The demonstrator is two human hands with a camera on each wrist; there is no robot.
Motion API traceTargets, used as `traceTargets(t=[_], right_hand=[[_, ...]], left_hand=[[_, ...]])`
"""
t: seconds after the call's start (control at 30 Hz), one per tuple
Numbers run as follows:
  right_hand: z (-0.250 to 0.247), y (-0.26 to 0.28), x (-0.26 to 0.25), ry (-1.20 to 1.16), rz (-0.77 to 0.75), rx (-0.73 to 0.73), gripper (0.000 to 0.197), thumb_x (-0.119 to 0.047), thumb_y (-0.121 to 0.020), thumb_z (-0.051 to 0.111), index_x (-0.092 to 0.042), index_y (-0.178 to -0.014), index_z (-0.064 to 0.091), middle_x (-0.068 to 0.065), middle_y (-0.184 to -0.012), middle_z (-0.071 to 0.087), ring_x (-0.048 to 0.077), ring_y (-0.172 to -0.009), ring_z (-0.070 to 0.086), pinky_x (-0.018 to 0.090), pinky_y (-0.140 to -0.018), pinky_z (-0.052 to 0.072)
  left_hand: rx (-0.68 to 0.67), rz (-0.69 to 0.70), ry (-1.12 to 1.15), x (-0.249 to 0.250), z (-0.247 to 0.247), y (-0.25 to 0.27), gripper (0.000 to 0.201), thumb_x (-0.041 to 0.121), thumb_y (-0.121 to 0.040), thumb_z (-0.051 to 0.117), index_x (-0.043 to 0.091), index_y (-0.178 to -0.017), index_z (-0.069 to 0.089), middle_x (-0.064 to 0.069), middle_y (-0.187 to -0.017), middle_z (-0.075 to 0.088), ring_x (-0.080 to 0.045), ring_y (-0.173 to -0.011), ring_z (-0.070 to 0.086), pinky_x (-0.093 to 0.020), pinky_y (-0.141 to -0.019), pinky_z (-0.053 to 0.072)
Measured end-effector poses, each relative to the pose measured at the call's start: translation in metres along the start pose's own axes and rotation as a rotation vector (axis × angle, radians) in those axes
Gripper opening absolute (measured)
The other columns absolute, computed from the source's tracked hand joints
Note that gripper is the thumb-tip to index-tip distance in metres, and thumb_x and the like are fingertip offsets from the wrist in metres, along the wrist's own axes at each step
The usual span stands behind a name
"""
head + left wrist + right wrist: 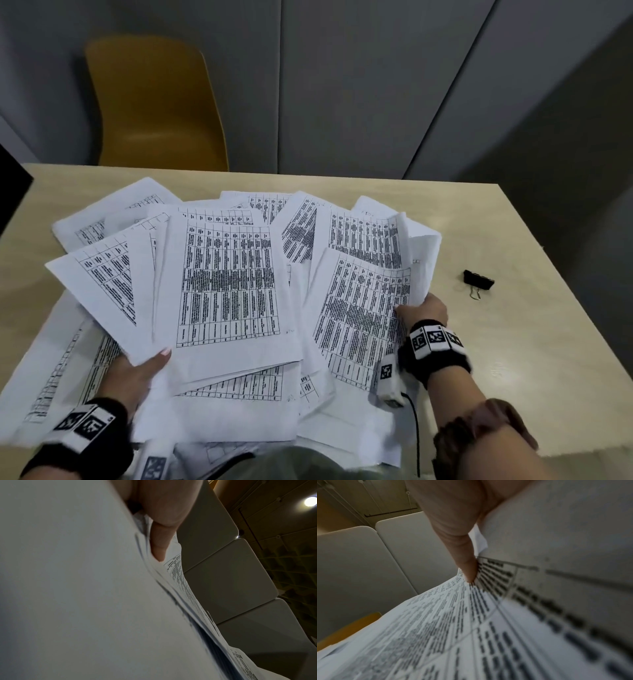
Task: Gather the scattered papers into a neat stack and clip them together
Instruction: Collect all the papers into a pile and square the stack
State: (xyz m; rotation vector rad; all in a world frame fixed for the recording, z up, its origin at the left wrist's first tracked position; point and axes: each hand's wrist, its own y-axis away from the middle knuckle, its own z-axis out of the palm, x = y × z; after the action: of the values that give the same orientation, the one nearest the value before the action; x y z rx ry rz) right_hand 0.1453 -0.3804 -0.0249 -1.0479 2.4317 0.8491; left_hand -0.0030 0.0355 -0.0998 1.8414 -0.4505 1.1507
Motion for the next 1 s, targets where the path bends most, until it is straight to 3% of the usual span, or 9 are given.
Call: traceTargets(t=[0.1, 0.17, 0.23, 0.3, 0.37, 0.53, 0.67, 0.8, 1.0], right_hand=[[0.002, 0.000, 0.001, -0.129, 0.068, -0.011, 0.047, -0.006, -0.076, 0.069, -0.001, -0.117, 0.047, 0.023, -0.112, 0.061, 0.033, -0.086, 0.056, 0.035, -0.074, 0.047], [0.003, -0.001, 0.003, -0.188, 0.115, -0.024, 0.053, -0.006, -0.074, 0.070, -0.003, -0.119, 0.042, 0.022, -0.112, 0.060, 0.030, -0.082, 0.052, 0.039, -0.080, 0.050], [0.002, -0.001, 0.003, -0.187, 0.125, -0.033, 0.058, -0.010, -0.073, 0.073, -0.002, -0.120, 0.041, 0.023, -0.114, 0.060, 0.032, -0.085, 0.054, 0.043, -0.086, 0.051], [0.001, 0.001, -0.001, -0.146, 0.112, -0.045, 0.066, -0.017, -0.070, 0.078, -0.001, -0.120, 0.038, 0.023, -0.117, 0.058, 0.037, -0.096, 0.058, 0.043, -0.088, 0.050], [0.004, 0.001, -0.006, -0.078, 0.101, -0.039, 0.072, -0.023, -0.067, 0.082, 0.001, -0.119, 0.038, 0.024, -0.119, 0.057, 0.040, -0.106, 0.058, 0.044, -0.087, 0.049], [0.008, 0.002, -0.012, 0.026, 0.050, -0.070, 0.042, -0.028, -0.068, 0.080, -0.001, -0.082, 0.051, 0.023, -0.104, 0.067, 0.038, -0.093, 0.064, 0.038, -0.080, 0.053], [0.010, 0.000, -0.007, 0.034, 0.023, -0.023, 0.037, -0.024, -0.072, 0.075, 0.000, -0.096, 0.058, 0.019, -0.096, 0.068, 0.037, -0.088, 0.066, 0.043, -0.080, 0.055], [0.004, -0.005, -0.001, -0.037, 0.041, -0.027, 0.037, -0.019, -0.079, 0.071, 0.002, -0.106, 0.058, 0.015, -0.085, 0.058, 0.031, -0.080, 0.059, 0.036, -0.073, 0.051], [-0.018, 0.004, -0.006, -0.140, -0.136, 0.100, 0.024, -0.013, -0.087, 0.061, 0.005, -0.103, 0.060, 0.015, -0.083, 0.055, 0.028, -0.077, 0.051, 0.031, -0.070, 0.041]], left_hand=[[0.001, -0.018, -0.004, -0.001, 0.000, -0.002, 0.018, 0.016, -0.078, 0.071, 0.009, -0.095, 0.066, -0.013, -0.093, 0.068, -0.028, -0.087, 0.062, -0.048, -0.092, 0.045], [0.006, -0.029, -0.018, -0.002, -0.002, -0.004, 0.026, 0.023, -0.070, 0.077, 0.010, -0.090, 0.068, -0.013, -0.089, 0.070, -0.029, -0.085, 0.063, -0.050, -0.092, 0.045], [0.016, -0.035, -0.030, -0.003, -0.003, -0.004, 0.031, 0.030, -0.062, 0.078, 0.010, -0.085, 0.068, -0.014, -0.084, 0.069, -0.026, -0.078, 0.060, -0.044, -0.083, 0.047], [0.018, -0.035, -0.021, -0.002, -0.001, -0.001, 0.032, 0.026, -0.070, 0.077, 0.005, -0.092, 0.067, -0.017, -0.082, 0.066, -0.023, -0.072, 0.054, -0.035, -0.073, 0.043], [0.027, -0.018, -0.015, 0.001, 0.002, 0.002, 0.026, 0.017, -0.079, 0.071, 0.003, -0.100, 0.065, -0.016, -0.087, 0.065, -0.022, -0.069, 0.055, -0.031, -0.074, 0.042], [0.053, 0.029, -0.024, 0.010, 0.010, 0.010, 0.033, 0.003, -0.083, 0.063, -0.008, -0.113, 0.058, -0.020, -0.105, 0.061, -0.026, -0.096, 0.056, -0.044, -0.098, 0.039], [0.072, 0.017, -0.031, 0.013, 0.011, 0.014, 0.033, 0.002, -0.083, 0.063, -0.011, -0.113, 0.057, -0.024, -0.107, 0.062, -0.026, -0.095, 0.055, -0.040, -0.095, 0.039], [0.073, 0.010, -0.029, 0.017, 0.012, 0.016, 0.032, 0.002, -0.083, 0.063, -0.011, -0.112, 0.058, -0.027, -0.108, 0.062, -0.024, -0.093, 0.053, -0.035, -0.088, 0.038], [0.069, 0.000, -0.034, 0.016, 0.010, 0.017, 0.032, 0.006, -0.082, 0.065, -0.008, -0.111, 0.060, -0.028, -0.109, 0.064, -0.025, -0.089, 0.055, -0.036, -0.088, 0.038]])
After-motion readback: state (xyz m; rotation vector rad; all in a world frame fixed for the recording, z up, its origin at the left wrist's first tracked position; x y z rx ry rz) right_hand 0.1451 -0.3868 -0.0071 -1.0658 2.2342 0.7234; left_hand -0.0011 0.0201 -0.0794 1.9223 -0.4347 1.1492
